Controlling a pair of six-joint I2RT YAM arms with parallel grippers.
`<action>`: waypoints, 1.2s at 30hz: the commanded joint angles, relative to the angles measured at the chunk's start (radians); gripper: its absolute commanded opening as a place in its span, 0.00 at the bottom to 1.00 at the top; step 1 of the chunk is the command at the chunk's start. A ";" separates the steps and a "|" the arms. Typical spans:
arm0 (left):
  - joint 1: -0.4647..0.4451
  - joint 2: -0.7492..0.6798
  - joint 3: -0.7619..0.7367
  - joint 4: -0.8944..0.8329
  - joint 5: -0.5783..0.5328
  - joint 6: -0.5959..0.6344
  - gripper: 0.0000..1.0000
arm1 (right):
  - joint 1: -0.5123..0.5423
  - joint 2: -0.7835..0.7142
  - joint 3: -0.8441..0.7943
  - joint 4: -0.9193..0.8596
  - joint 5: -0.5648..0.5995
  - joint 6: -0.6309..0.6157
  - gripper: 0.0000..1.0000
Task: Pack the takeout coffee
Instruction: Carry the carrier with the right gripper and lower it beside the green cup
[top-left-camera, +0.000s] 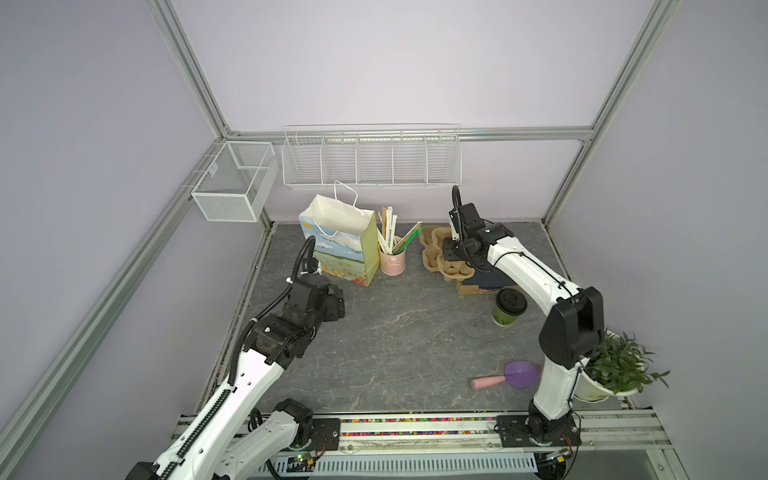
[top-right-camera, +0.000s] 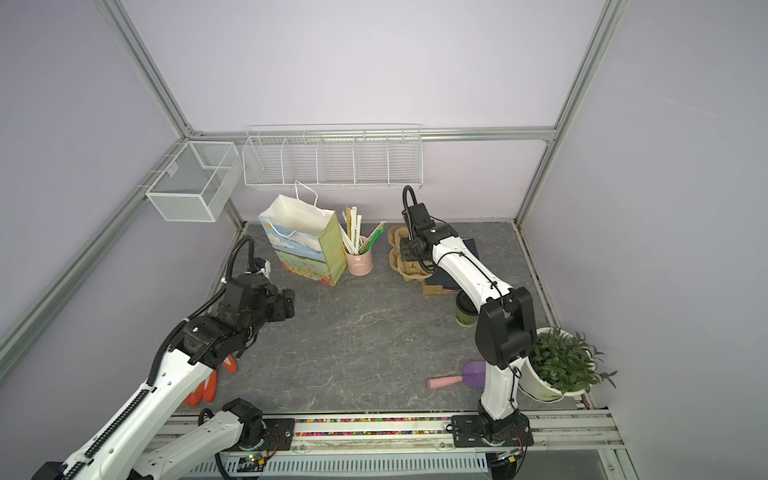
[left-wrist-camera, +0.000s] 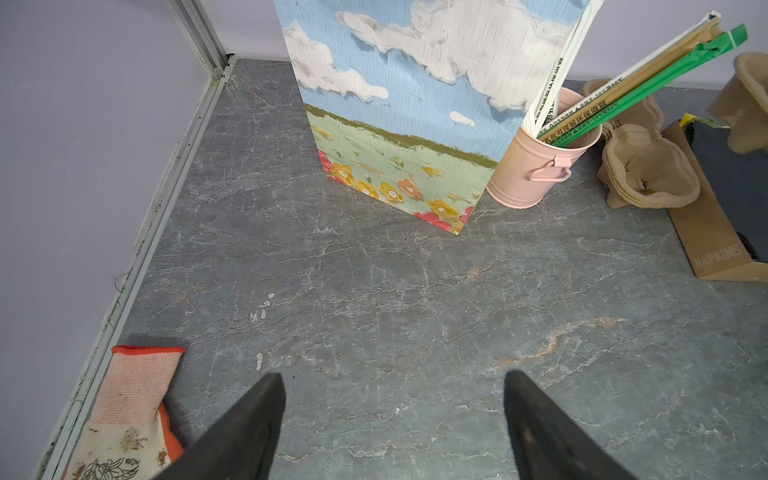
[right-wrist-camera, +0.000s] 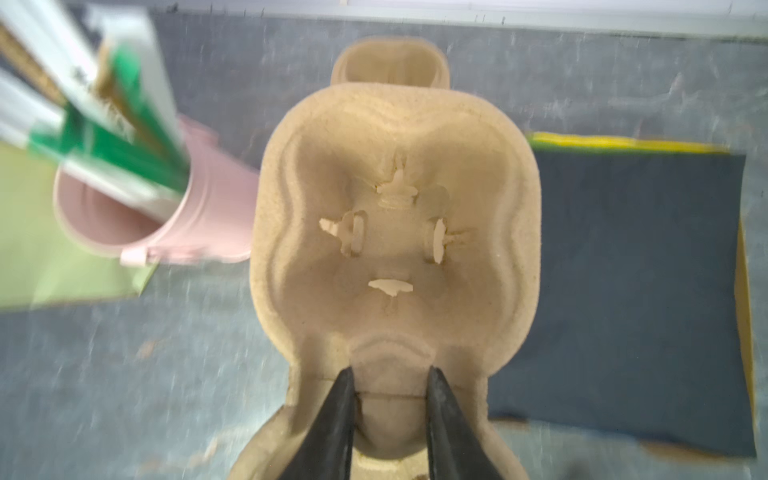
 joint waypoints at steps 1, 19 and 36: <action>0.006 -0.021 -0.005 0.002 0.001 0.005 0.83 | 0.066 -0.130 -0.153 0.075 0.035 0.038 0.28; 0.006 -0.032 -0.009 0.003 -0.001 0.002 0.83 | 0.196 -0.182 -0.522 0.238 0.156 0.114 0.29; 0.006 -0.014 -0.006 0.005 -0.004 0.003 0.83 | 0.182 -0.186 -0.629 0.286 0.154 0.114 0.29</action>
